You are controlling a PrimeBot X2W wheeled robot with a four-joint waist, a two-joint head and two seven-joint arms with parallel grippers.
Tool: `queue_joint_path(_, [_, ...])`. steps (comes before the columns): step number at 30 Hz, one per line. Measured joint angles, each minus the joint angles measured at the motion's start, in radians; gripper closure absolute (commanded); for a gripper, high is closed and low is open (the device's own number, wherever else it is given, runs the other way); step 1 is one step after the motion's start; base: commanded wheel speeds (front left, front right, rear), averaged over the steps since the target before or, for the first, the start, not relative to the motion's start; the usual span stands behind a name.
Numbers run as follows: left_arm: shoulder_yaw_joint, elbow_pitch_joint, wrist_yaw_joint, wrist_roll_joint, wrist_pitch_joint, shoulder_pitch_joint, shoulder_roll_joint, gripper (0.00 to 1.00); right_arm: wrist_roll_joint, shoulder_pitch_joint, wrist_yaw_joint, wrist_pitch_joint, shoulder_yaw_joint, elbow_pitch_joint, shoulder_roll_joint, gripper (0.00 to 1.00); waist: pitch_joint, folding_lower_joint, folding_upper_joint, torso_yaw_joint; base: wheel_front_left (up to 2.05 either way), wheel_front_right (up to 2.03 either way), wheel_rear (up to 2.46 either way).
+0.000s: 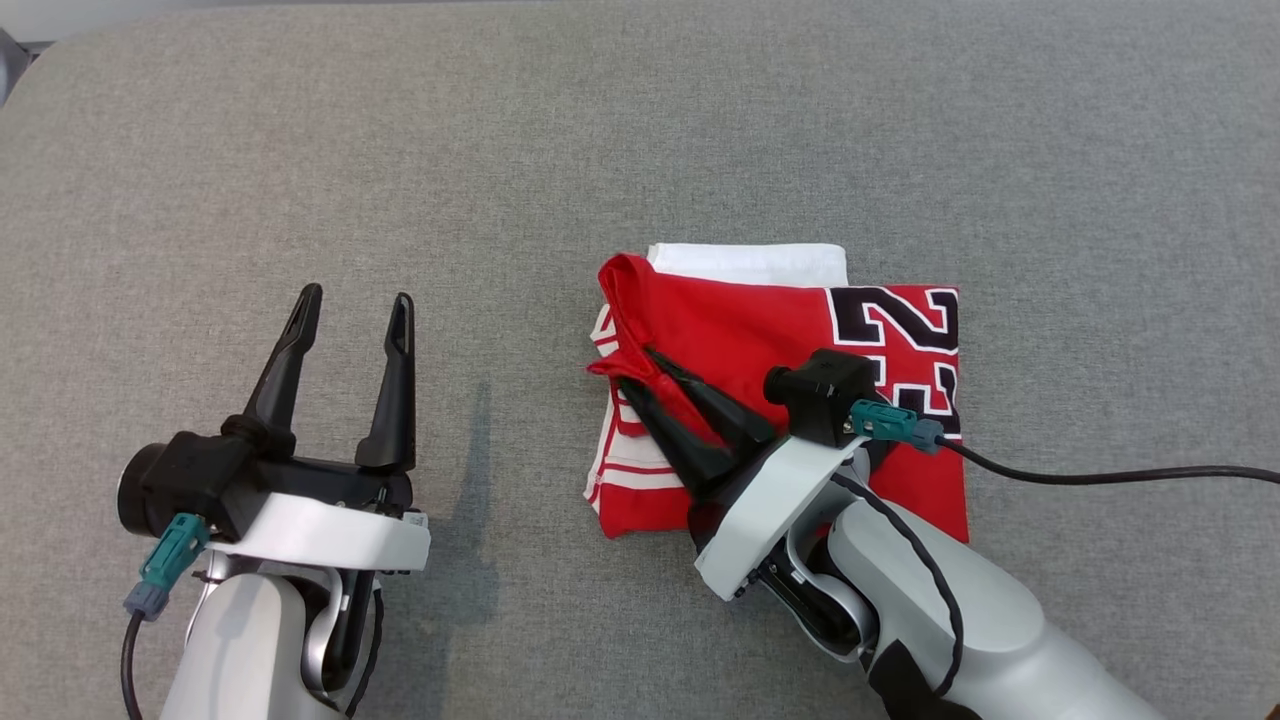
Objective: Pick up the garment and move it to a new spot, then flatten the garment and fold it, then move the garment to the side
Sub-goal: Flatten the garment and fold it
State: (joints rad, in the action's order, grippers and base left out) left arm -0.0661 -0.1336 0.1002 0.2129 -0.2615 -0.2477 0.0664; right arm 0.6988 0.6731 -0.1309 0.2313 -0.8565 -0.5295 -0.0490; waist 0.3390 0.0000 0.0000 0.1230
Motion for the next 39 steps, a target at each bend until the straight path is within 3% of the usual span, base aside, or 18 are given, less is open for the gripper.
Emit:
queue_joint_path(1, [-0.001,-0.002,0.000,0.000,0.000,-0.001,-0.002,0.00,0.008,0.005,0.000,0.004,-0.010,-0.008,0.000,0.00,-0.001,0.0000,0.0000,0.001,0.00,0.00,0.00])
queue_joint_path(8, [0.010,-0.013,0.002,-0.004,0.000,0.001,-0.007,0.00,0.012,0.019,0.000,0.027,-0.009,0.030,0.001,0.00,-0.019,0.0000,0.0000,-0.010,0.00,0.00,0.00])
queue_joint_path(16, [0.028,-0.020,-0.005,-0.020,0.000,0.021,-0.008,0.00,-0.203,-0.091,0.000,0.031,0.322,0.192,-0.001,0.00,-0.050,0.0000,0.0000,-0.049,0.00,0.00,0.00])
queue_joint_path(26, [0.050,-0.023,-0.014,-0.030,0.000,0.051,0.000,0.00,-0.395,-0.295,0.000,0.033,0.680,0.273,-0.093,0.00,-0.090,0.0000,0.0000,-0.091,0.00,0.00,0.00])
queue_joint_path(31, [0.057,-0.028,-0.022,-0.036,0.000,0.081,0.011,0.00,-0.421,-0.393,0.000,0.025,0.790,0.265,-0.121,0.00,-0.126,0.0000,0.0000,-0.103,0.00,0.00,0.00])
queue_joint_path(39, [0.064,-0.027,-0.040,-0.036,0.006,0.143,0.019,0.00,-0.446,-0.493,0.000,-0.001,0.839,0.273,-0.119,0.00,-0.187,0.0000,0.0000,-0.116,0.00,0.00,0.00])
